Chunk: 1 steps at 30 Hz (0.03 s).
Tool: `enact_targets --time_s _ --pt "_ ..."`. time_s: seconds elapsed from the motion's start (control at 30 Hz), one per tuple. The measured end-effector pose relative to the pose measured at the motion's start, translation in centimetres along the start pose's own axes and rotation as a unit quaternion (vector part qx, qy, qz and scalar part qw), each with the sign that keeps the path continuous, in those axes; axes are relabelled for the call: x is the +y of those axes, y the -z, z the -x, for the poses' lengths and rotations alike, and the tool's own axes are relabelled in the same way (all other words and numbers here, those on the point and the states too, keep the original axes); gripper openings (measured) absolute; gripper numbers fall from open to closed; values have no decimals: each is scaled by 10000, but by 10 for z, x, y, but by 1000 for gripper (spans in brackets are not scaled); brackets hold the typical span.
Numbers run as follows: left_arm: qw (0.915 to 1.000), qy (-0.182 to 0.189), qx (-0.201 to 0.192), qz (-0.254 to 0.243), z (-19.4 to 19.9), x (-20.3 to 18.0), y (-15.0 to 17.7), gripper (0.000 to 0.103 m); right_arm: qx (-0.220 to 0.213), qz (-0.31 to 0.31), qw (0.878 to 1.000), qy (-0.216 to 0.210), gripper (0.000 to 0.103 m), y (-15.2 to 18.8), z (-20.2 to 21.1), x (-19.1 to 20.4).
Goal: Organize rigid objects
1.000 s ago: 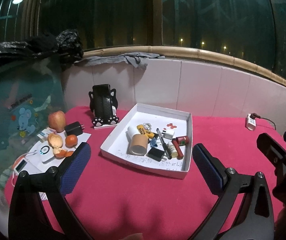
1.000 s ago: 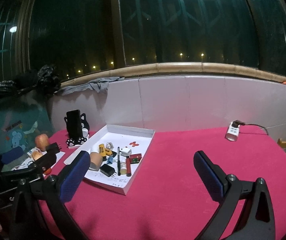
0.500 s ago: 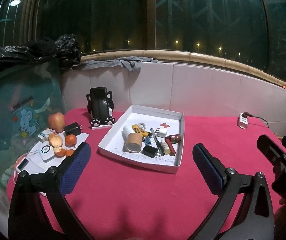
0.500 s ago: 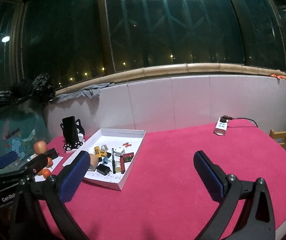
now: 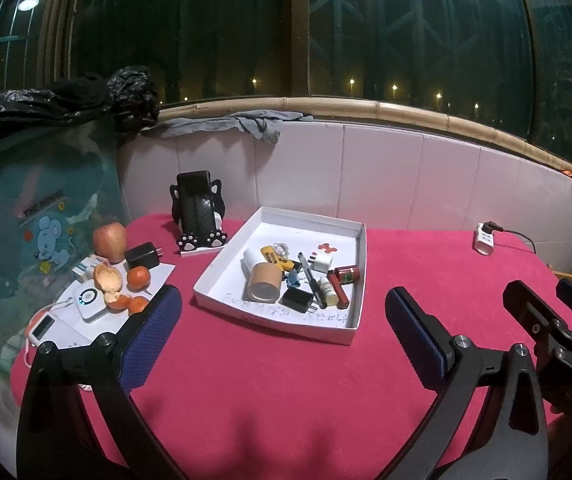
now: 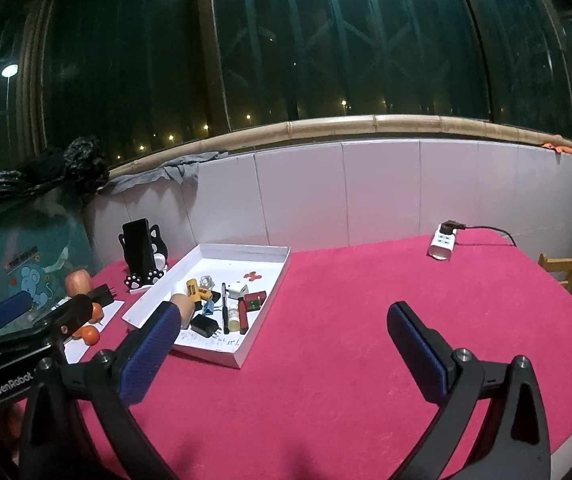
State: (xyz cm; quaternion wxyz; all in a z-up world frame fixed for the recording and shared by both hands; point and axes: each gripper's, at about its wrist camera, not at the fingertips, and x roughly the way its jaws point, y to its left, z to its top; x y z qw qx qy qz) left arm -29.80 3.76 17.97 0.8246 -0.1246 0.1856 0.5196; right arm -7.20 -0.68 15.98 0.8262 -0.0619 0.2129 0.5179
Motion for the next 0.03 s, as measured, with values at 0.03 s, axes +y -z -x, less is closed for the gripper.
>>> enact_targets --time_s 0.03 --pt "10000 -2 3 0 0 0 0 103 8 -9 10000 9 103 1 0 0"
